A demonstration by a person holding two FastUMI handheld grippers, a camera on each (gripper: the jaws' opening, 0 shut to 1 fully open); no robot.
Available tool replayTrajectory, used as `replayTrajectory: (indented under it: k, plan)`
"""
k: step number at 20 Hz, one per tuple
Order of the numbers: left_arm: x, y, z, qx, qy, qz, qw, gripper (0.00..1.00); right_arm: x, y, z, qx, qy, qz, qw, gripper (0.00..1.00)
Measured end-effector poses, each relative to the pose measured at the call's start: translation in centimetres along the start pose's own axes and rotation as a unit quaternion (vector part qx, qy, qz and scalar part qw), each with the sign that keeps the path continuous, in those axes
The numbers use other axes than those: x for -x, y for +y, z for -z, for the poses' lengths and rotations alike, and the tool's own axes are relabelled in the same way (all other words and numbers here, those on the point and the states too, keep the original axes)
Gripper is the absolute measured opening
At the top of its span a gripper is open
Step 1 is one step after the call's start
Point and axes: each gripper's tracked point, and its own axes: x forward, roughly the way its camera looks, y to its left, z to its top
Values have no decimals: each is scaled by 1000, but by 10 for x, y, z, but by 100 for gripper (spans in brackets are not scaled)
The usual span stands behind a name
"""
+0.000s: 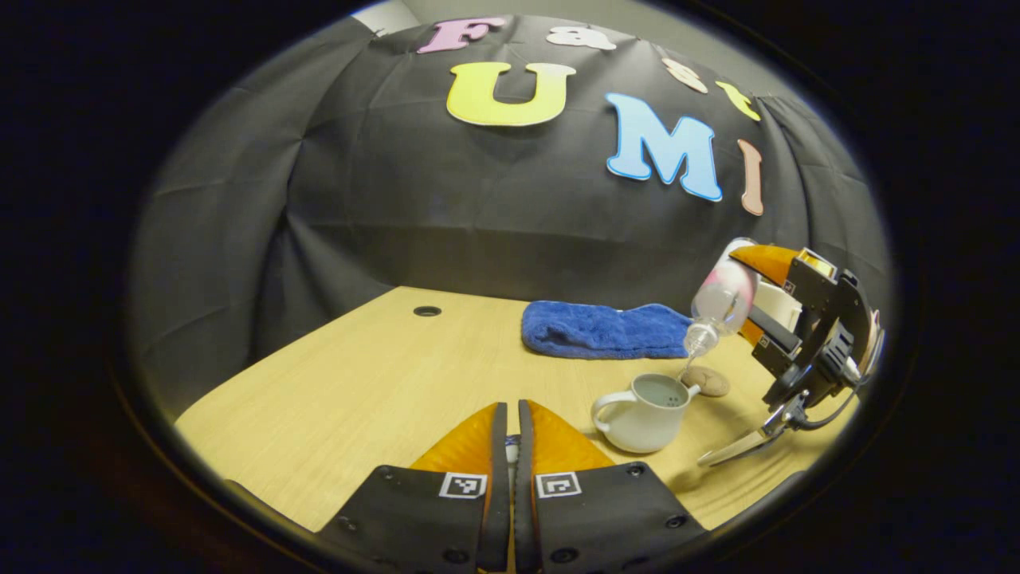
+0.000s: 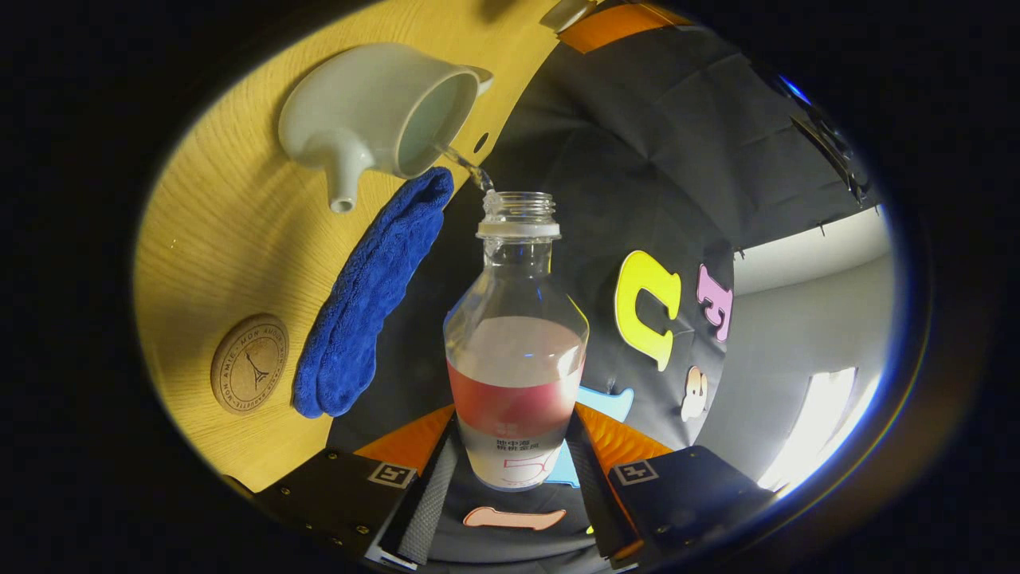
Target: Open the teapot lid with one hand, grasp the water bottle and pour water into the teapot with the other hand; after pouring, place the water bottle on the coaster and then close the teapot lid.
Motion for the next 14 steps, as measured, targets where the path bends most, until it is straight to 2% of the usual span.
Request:
replayTrajectory:
  k: [4, 5, 6, 9, 10, 11, 14]
  plan:
    - [-1, 1, 1, 0, 1, -1, 1000, 9, 1, -3, -2, 5, -4, 9, 1000, 75]
    - [-1, 1, 2, 0, 1, -1, 1000, 9, 1, -4, -3, 6, -6, 11, 1000, 72]
    - [-1, 1, 2, 0, 1, -1, 1000, 9, 1, -4, -3, 7, -7, 13, 1000, 75]
    - [-1, 0, 0, -1, 1, 0, 1000, 9, 3, -7, -5, 13, -12, 20, 1000, 75]
    - [0, 0, 0, -1, 1, 0, 1000, 9, 4, -7, -6, 15, -13, 22, 1000, 72]
    - [0, 0, 0, -1, 1, 0, 1000, 9, 3, -8, -6, 18, -16, 24, 999, 75]
    - [1, 0, -1, -1, 2, 1, 1000, 9, 3, -10, -5, 26, -21, 29, 999, 74]
